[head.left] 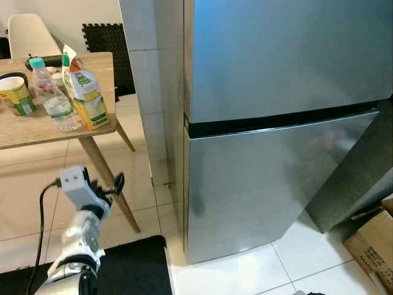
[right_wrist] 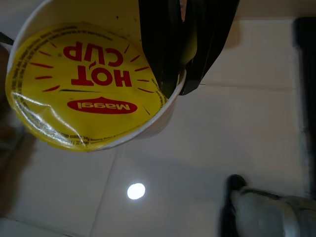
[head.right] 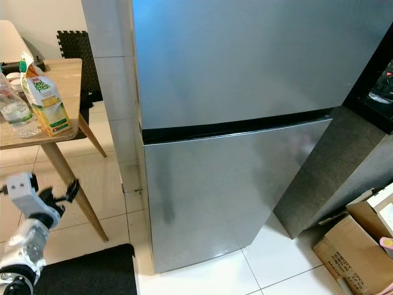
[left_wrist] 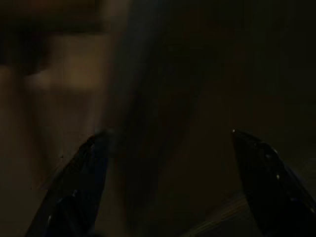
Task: Restocking fridge
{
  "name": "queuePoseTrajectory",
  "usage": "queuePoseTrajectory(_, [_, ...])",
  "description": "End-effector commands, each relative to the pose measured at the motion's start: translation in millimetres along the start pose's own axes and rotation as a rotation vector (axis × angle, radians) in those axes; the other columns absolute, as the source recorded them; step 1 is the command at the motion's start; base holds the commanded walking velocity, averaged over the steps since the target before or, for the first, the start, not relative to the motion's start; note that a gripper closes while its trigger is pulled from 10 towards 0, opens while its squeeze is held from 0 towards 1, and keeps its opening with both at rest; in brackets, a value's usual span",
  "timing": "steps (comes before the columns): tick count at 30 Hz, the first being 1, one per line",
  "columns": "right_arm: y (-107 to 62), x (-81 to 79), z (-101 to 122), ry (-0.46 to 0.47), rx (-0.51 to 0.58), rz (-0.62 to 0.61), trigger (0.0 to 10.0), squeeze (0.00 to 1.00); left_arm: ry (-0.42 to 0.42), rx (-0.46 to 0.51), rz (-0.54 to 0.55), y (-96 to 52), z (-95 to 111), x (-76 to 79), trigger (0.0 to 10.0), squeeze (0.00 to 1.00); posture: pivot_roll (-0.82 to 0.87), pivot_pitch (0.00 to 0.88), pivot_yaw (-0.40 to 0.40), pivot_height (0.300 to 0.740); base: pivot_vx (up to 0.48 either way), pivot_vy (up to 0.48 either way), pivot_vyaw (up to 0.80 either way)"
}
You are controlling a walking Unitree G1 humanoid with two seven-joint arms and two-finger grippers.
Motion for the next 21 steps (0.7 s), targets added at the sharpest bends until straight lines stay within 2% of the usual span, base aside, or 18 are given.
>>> queuePoseTrajectory(1, [-1.7,19.5,8.4,0.008,0.037,-0.085,10.0,0.00,0.039,-0.027,-0.150,6.0,11.3,15.2,10.0,1.00,-0.07,0.014,-0.040,0.740,0.000,0.000,0.00])
queuePoseTrajectory(2, [-1.7,19.5,8.4,0.008,0.037,-0.085,10.0,0.00,0.039,-0.027,-0.150,6.0,11.3,15.2,10.0,1.00,-0.07,0.014,-0.040,0.740,0.000,0.000,0.00])
queuePoseTrajectory(4, [-5.3,43.3,18.0,-0.036,0.064,-0.206,10.0,0.00,0.084,-0.074,-0.250,7.4,13.1,26.1,10.0,1.00,-0.07,0.015,-0.036,0.740,0.000,0.000,0.00])
queuePoseTrajectory(5, [-5.3,43.3,18.0,-0.036,0.064,-0.206,10.0,0.00,0.084,-0.074,-0.250,7.4,13.1,26.1,10.0,1.00,-0.07,0.015,-0.036,0.740,0.000,0.000,0.00])
queuePoseTrajectory(7, [-10.4,65.8,33.5,-0.087,0.104,-0.308,10.0,0.00,0.121,-0.105,-0.327,8.0,14.4,35.3,10.0,1.00,-0.07,0.015,-0.040,0.740,0.000,0.000,0.00])
queuePoseTrajectory(8, [-10.4,65.8,33.5,-0.087,0.104,-0.308,10.0,0.00,0.121,-0.105,-0.327,8.0,14.4,35.3,10.0,1.00,-0.07,0.015,-0.040,0.740,0.000,0.000,0.00])
queuePoseTrajectory(10, [-13.9,73.7,61.4,-0.066,0.209,-0.312,10.0,0.00,0.137,-0.133,-0.399,7.8,15.5,43.4,10.0,1.00,-0.07,0.016,-0.043,0.740,0.000,0.000,0.00])
queuePoseTrajectory(11, [-13.9,73.7,61.4,-0.066,0.209,-0.312,10.0,0.00,0.137,-0.133,-0.399,7.8,15.5,43.4,10.0,1.00,-0.07,0.016,-0.043,0.740,0.000,0.000,0.00])
queuePoseTrajectory(16, [-14.5,58.8,94.6,-0.067,0.331,-0.229,10.0,0.00,0.152,-0.216,-0.523,2.2,14.4,53.8,10.0,1.00,-0.08,0.033,-0.039,0.740,0.000,0.000,0.00])
queuePoseTrajectory(20, [-15.5,54.3,105.3,-0.083,0.368,-0.213,10.0,0.00,0.172,-0.235,-0.559,2.3,17.2,56.9,10.0,1.00,-0.08,0.039,-0.037,0.740,0.000,0.000,0.00])
queuePoseTrajectory(21, [-16.5,52.2,112.4,-0.095,0.391,-0.207,10.0,0.00,0.185,-0.250,-0.583,3.6,20.4,59.0,10.0,0.00,-0.09,0.053,-0.036,0.740,0.000,0.000,0.00])
Point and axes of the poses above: a point about 5 cm out from each wrist's last joint towards the gripper, its own y axis pointing out of the wrist towards the gripper, its own z axis along the axis of the wrist's last joint, x = y × z, the point moved 4 cm from there along y, pointing out of the wrist towards the gripper, and after that the axes turned 9 degrees about -y, right-handed, at the moved point
